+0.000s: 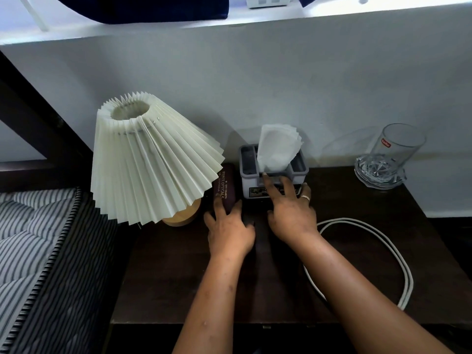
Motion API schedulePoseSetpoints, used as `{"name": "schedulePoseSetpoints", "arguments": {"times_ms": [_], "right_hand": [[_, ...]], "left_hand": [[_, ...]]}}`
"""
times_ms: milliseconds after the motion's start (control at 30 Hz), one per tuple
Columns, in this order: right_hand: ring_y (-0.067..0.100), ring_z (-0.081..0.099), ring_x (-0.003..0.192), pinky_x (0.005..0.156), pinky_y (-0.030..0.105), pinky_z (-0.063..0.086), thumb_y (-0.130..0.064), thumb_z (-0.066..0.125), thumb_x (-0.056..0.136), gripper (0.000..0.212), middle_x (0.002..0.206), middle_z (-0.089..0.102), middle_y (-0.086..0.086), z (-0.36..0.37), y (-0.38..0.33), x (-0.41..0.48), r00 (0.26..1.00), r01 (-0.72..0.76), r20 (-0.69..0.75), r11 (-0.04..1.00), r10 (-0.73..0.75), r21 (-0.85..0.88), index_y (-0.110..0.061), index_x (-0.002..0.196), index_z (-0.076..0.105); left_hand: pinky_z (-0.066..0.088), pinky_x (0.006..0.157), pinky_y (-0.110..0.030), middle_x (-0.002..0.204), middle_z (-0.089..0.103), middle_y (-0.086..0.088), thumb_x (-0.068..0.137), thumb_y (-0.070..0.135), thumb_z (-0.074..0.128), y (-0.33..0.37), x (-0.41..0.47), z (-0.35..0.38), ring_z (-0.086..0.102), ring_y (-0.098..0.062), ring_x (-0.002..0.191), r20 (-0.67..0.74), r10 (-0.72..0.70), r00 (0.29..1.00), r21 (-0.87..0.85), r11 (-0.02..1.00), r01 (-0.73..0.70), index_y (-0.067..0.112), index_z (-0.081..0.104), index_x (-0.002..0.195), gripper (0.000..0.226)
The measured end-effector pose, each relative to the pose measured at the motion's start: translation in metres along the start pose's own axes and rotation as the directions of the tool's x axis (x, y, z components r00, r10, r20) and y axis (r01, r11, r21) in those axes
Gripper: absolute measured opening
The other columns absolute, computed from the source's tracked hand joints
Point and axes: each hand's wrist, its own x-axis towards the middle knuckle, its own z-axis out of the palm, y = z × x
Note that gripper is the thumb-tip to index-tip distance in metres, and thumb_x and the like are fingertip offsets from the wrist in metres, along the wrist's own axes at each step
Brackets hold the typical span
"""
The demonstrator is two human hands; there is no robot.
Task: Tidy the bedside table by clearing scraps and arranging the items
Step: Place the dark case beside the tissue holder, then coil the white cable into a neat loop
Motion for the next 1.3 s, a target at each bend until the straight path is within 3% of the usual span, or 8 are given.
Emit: {"name": "schedulePoseSetpoints", "arguments": {"times_ms": [133, 267, 400, 500, 633, 833, 1100, 1300], "right_hand": [[0.045, 0.012, 0.138, 0.093, 0.053, 0.043, -0.020, 0.049, 0.088, 0.078, 0.156, 0.006, -0.004, -0.006, 0.003, -0.002, 1.000, 0.019, 0.006, 1.000, -0.019, 0.007, -0.045, 0.144, 0.001], [0.039, 0.051, 0.110, 0.076, 0.045, 0.051, -0.013, 0.046, 0.084, 0.065, 0.142, 0.041, -0.004, -0.019, 0.016, -0.006, 0.959, 0.145, -0.241, 0.988, -0.151, -0.042, -0.037, 0.141, 0.026], [0.036, 0.061, 0.099, 0.076, 0.039, 0.048, -0.018, 0.046, 0.086, 0.033, 0.121, 0.062, 0.001, -0.036, 0.041, -0.004, 0.942, 0.132, -0.321, 0.989, -0.101, 0.074, -0.031, 0.116, 0.055], [0.034, 0.063, 0.097, 0.077, 0.036, 0.048, -0.019, 0.050, 0.083, 0.022, 0.110, 0.068, 0.003, -0.050, 0.070, -0.008, 0.975, -0.029, -0.219, 0.996, 0.047, 0.084, -0.030, 0.096, 0.063], [0.025, 0.064, 0.084, 0.076, 0.033, 0.053, -0.020, 0.062, 0.079, 0.007, 0.098, 0.068, 0.005, -0.066, 0.105, -0.018, 0.967, -0.219, 0.142, 0.975, 0.211, 0.045, -0.026, 0.078, 0.065], [0.012, 0.062, 0.070, 0.062, 0.024, 0.046, -0.002, 0.064, 0.076, 0.034, 0.066, 0.060, -0.009, -0.041, 0.095, -0.037, 0.911, 0.017, 0.407, 0.992, -0.066, 0.121, -0.031, 0.094, 0.063], [0.026, 0.051, 0.102, 0.069, 0.030, 0.037, -0.028, 0.061, 0.083, 0.018, 0.100, 0.050, -0.001, -0.032, 0.091, -0.052, 0.955, 0.223, 0.212, 0.974, -0.209, -0.043, -0.032, 0.100, 0.061], [0.023, 0.049, 0.097, 0.079, 0.038, 0.045, -0.032, 0.052, 0.087, 0.012, 0.099, 0.062, -0.007, -0.052, 0.062, -0.081, 0.906, 0.376, -0.163, 0.920, -0.390, -0.113, -0.029, 0.098, 0.056]], "left_hand": [[0.028, 0.107, -0.049, 0.155, -0.004, 0.000, 0.089, 0.040, 0.046, 0.003, -0.001, -0.002, 0.004, -0.036, 0.137, -0.001, 0.012, 1.000, 0.032, 0.999, -0.012, 0.040, 0.030, 0.138, 0.052], [0.024, 0.109, -0.051, 0.155, -0.002, -0.001, 0.089, 0.042, 0.047, 0.006, -0.004, -0.005, 0.004, -0.034, 0.138, -0.028, 0.045, 0.999, 0.070, 0.997, -0.043, 0.036, 0.031, 0.138, 0.052], [0.025, 0.108, -0.050, 0.154, 0.003, -0.003, 0.088, 0.042, 0.049, 0.007, -0.006, -0.007, 0.007, -0.032, 0.138, -0.077, 0.082, 0.994, 0.111, 0.991, -0.073, 0.029, 0.035, 0.136, 0.052], [0.029, 0.105, -0.051, 0.152, 0.009, -0.004, 0.087, 0.040, 0.051, 0.010, -0.008, -0.008, 0.013, -0.032, 0.135, -0.098, 0.109, 0.989, 0.126, 0.987, -0.096, 0.024, 0.041, 0.131, 0.047], [0.035, 0.100, -0.048, 0.142, 0.025, -0.006, 0.086, 0.037, 0.054, 0.018, -0.013, -0.004, 0.023, -0.030, 0.129, -0.110, 0.168, 0.980, 0.129, 0.980, -0.154, 0.019, 0.047, 0.124, 0.043], [0.037, 0.097, -0.043, 0.132, 0.038, -0.004, 0.086, 0.037, 0.055, 0.034, -0.024, 0.009, 0.034, -0.027, 0.123, 0.028, 0.281, 0.959, 0.110, 0.953, -0.282, 0.021, 0.053, 0.118, 0.036], [0.042, 0.092, -0.040, 0.117, 0.060, -0.004, 0.087, 0.044, 0.049, 0.053, -0.058, 0.028, 0.053, -0.025, 0.114, 0.201, 0.346, 0.916, 0.045, 0.931, -0.361, 0.023, 0.056, 0.111, 0.033], [0.046, 0.069, -0.025, 0.082, 0.066, -0.007, 0.093, 0.023, 0.046, 0.055, -0.079, 0.023, 0.063, -0.025, 0.082, 0.174, 0.288, 0.942, -0.411, 0.890, -0.196, 0.014, 0.058, 0.095, 0.015]]}}
